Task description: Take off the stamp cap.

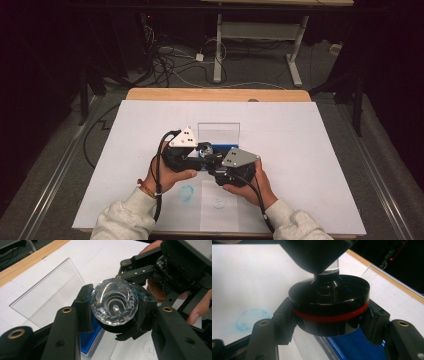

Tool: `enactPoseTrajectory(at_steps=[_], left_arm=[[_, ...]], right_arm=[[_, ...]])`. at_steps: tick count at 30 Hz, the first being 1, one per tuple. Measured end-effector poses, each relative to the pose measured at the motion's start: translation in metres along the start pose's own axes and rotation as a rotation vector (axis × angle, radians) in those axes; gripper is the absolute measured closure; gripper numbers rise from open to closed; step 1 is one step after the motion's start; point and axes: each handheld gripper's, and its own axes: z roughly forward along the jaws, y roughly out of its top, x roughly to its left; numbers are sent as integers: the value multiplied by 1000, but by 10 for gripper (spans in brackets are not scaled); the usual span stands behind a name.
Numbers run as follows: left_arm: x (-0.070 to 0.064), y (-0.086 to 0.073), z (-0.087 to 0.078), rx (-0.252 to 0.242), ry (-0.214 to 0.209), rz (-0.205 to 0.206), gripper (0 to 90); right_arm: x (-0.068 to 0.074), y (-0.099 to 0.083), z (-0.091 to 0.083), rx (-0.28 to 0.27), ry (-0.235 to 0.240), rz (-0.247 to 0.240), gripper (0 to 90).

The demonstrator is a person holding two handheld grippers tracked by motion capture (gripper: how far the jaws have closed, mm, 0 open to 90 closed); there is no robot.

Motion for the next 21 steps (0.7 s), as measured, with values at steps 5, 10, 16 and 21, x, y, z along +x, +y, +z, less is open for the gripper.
enactPoseTrajectory(at_steps=[5, 10, 16, 21], left_arm=[[-4, 1, 2, 4, -4, 21, 546], [-4, 1, 1, 0, -12, 21, 546], [-2, 0, 0, -3, -28, 17, 547], [-1, -1, 1, -2, -45, 4, 547]], right_arm=[[-2, 2, -3, 47, 45, 3, 388], [-1, 3, -4, 60, 44, -16, 390], [1, 5, -6, 62, 42, -34, 391], [1, 4, -7, 75, 46, -41, 391]])
